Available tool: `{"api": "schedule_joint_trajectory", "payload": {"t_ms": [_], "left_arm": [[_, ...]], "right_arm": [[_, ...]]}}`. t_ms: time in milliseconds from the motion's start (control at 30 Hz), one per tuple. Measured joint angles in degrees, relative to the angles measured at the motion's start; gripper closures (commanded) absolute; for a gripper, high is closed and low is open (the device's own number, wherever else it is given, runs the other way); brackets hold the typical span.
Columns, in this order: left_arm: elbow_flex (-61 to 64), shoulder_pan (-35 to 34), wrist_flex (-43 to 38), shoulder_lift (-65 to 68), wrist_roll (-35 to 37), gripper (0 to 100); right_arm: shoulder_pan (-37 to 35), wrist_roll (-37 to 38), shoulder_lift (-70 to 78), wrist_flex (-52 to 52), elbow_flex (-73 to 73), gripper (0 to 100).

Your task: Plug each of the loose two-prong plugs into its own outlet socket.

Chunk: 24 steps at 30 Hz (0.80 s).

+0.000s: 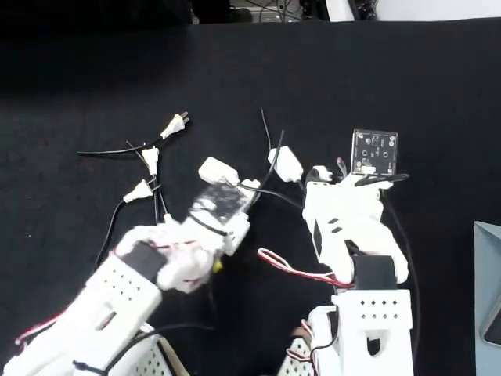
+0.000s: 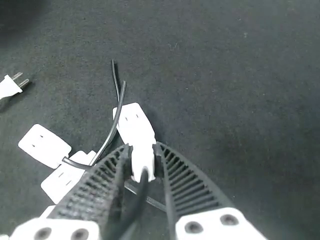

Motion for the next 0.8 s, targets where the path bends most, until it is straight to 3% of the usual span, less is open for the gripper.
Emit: {"api": "schedule_joint_trajectory", "payload": {"t_ms": [233, 633, 800], "left_arm": [[2.5, -13.5, -4.7, -2.4, -5.9, 97], [8.4, -9.1, -17.9, -1.8, -8.0, 97], [5.8, -9.1, -20.0, 7.0, -8.0, 97]], "right_arm": [[-3.2, 0.0, 0.0, 0.0, 1.6, 98.5], [-4.2, 0.0, 0.0, 0.0, 1.6, 98.5], [-4.2, 0.0, 0.0, 0.0, 2.4, 98.5]]}}
